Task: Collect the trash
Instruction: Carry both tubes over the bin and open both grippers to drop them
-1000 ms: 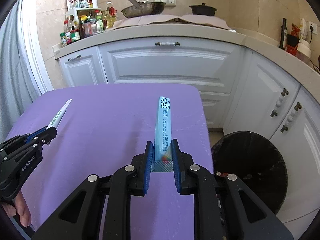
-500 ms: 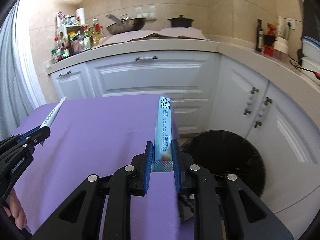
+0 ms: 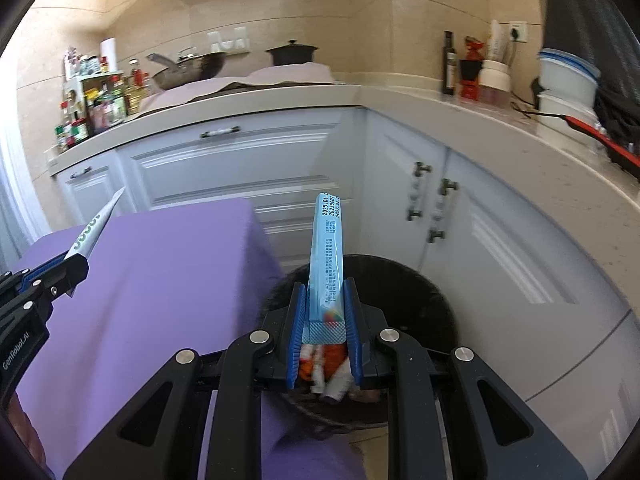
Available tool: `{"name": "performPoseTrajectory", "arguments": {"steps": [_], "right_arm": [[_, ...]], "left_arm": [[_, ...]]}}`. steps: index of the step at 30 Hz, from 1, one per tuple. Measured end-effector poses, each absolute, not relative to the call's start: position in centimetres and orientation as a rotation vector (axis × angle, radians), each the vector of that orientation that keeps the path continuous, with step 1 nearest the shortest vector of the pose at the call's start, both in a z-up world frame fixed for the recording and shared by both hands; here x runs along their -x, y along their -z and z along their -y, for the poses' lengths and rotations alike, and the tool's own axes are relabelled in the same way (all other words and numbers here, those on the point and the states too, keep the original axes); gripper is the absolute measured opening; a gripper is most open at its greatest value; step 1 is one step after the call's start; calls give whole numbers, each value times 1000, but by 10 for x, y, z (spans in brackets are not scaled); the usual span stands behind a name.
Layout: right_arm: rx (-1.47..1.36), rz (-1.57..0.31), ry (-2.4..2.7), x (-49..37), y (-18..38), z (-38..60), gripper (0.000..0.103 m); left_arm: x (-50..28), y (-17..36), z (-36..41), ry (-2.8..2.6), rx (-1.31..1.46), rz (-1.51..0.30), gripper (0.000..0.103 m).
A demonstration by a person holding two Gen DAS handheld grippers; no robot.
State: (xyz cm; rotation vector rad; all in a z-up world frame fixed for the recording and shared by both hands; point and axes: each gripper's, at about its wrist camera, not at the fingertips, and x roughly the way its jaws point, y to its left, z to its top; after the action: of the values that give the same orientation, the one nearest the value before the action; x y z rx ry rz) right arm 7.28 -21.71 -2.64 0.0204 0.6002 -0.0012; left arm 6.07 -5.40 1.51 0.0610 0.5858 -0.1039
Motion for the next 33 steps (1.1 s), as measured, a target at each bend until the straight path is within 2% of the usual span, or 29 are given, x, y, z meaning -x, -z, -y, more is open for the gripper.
{"name": "performPoseTrajectory", "arguments": {"steps": [9,33], "right_arm": [[-32,-588,79,-75,30,251,20],[-70,-627,136,-111,64,282,20]], "left_arm": [[-79,-6,97,155,-92,-584,10],[-136,43,151,177,-148,-653,11]]}}
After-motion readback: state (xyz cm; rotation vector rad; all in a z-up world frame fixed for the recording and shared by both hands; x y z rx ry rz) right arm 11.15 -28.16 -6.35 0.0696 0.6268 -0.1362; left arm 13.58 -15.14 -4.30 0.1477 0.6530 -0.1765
